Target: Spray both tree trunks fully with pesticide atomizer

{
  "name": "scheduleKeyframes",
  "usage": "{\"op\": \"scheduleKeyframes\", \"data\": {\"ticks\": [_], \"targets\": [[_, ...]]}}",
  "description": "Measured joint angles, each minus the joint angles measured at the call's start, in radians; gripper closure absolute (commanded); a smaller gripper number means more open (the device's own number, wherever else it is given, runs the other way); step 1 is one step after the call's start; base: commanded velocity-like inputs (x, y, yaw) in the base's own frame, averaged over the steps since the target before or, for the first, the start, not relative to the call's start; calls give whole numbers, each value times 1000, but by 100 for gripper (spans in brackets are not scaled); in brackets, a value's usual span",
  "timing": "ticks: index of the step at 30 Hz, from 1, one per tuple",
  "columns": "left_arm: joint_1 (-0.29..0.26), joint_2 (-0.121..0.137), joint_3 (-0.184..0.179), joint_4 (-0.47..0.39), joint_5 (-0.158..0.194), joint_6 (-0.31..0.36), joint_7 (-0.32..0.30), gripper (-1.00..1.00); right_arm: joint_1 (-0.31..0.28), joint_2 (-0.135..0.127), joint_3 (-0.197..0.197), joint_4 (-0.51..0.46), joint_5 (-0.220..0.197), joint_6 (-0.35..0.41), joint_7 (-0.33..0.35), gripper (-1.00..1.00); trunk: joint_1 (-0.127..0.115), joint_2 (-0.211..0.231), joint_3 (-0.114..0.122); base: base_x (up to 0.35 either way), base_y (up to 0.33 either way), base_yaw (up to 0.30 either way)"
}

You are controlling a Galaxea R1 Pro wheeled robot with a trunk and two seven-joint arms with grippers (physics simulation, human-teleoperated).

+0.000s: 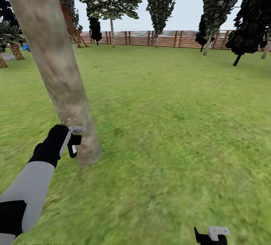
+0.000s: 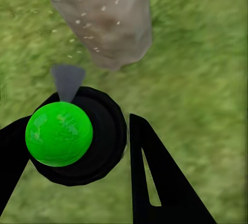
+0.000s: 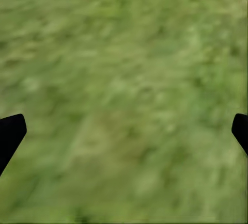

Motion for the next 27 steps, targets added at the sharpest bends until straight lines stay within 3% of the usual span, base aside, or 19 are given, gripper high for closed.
{"op": "scheduleKeyframes", "data": {"ticks": [6, 13, 21, 27], "targets": [[16, 1, 3, 2, 0, -1, 1, 100, 0, 0, 0, 0, 0, 0, 1, -100, 0, 0, 0, 178, -243, 258], [21, 4, 4, 14, -3, -9, 3, 100, 0, 0, 0, 0, 0, 0, -1, -100, 0, 0, 0, 188, -229, 30], [22, 14, 9, 17, -5, -12, 3, 100, 0, 0, 0, 0, 0, 0, 0, -100, 0, 0, 0, -28, -274, 7], [33, 17, 10, 20, -7, -15, 3, 100, 0, 0, 0, 0, 0, 0, 1, -100, 0, 0, 0, -93, -275, 231]]}}
